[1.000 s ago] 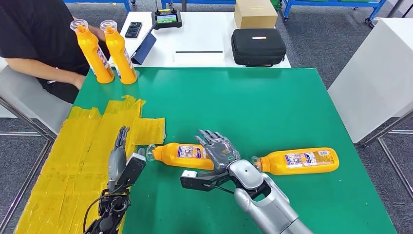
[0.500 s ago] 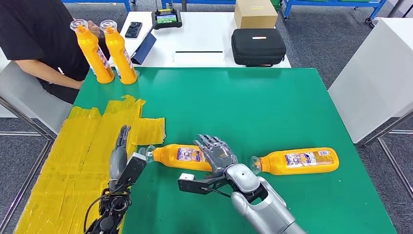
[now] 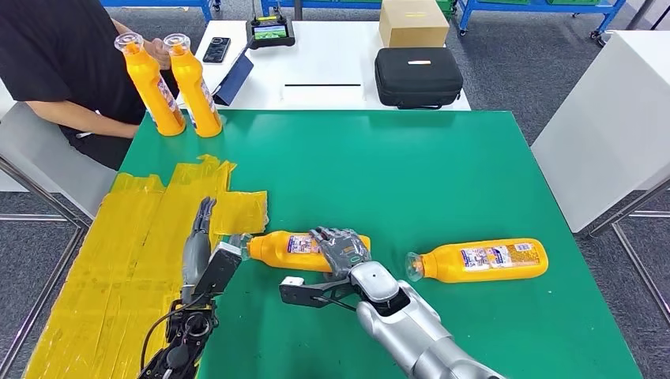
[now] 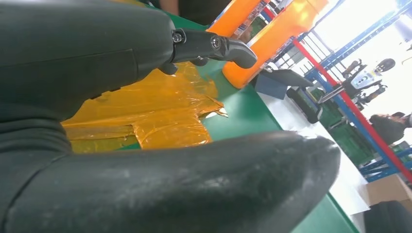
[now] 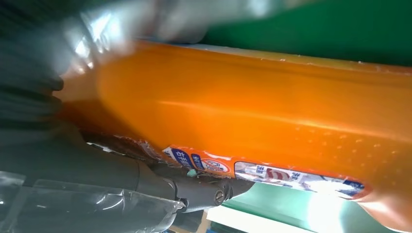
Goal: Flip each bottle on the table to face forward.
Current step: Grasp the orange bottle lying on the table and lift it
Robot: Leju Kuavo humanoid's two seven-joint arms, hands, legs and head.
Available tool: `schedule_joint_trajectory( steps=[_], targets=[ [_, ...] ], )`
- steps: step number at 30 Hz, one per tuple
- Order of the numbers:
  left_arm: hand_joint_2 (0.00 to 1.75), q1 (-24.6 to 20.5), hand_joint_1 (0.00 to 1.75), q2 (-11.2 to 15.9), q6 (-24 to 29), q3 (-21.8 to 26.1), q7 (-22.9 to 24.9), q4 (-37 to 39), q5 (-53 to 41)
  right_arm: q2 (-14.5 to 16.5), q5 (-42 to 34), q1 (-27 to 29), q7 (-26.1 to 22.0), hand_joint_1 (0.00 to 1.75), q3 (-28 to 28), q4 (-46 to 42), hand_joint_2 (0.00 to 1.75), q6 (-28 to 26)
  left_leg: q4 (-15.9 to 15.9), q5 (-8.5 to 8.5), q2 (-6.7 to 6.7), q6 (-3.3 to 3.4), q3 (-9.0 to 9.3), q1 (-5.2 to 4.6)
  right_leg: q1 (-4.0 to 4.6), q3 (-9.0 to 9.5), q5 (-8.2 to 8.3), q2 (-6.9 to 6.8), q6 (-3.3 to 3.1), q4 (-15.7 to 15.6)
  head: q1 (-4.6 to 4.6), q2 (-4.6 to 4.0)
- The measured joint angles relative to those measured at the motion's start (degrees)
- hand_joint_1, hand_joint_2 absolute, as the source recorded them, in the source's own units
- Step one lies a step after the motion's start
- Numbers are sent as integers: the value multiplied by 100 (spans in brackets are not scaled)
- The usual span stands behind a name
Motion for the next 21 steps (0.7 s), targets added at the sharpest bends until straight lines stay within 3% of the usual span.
schedule_joint_trajectory(
  steps=[6,10,15,19,21],
  targets=[
    [0,-33,0,19,-255,10,-97,54,451,4,-285,-134,-64,175,10,170,175,-107,0,1,4,-1,20,0,0,20,0,1,0,0,-1,0],
    [0,-7,0,42,-1174,87,-40,-40,1168,-45,-817,-50,-112,175,-139,-222,175,-189,0,5,1,2,12,0,0,18,1,-1,1,2,1,0],
    [0,90,0,72,-2429,282,38,-404,2132,-166,-1765,359,-356,175,-550,-1416,175,-104,1,6,-10,3,-15,-1,-1,-5,3,-4,4,4,0,0],
    [0,172,0,80,-2940,399,68,-688,2572,-214,-2310,570,-610,175,-910,-2298,175,-124,1,6,-14,2,-28,-1,-1,-19,2,-6,5,4,-1,0],
    [87,196,0,80,-3018,444,77,-781,2678,-231,-2448,662,-717,175,-1021,-2589,175,-183,1,5,-15,2,-32,-1,-1,-23,2,-7,5,3,0,0]
  ],
)
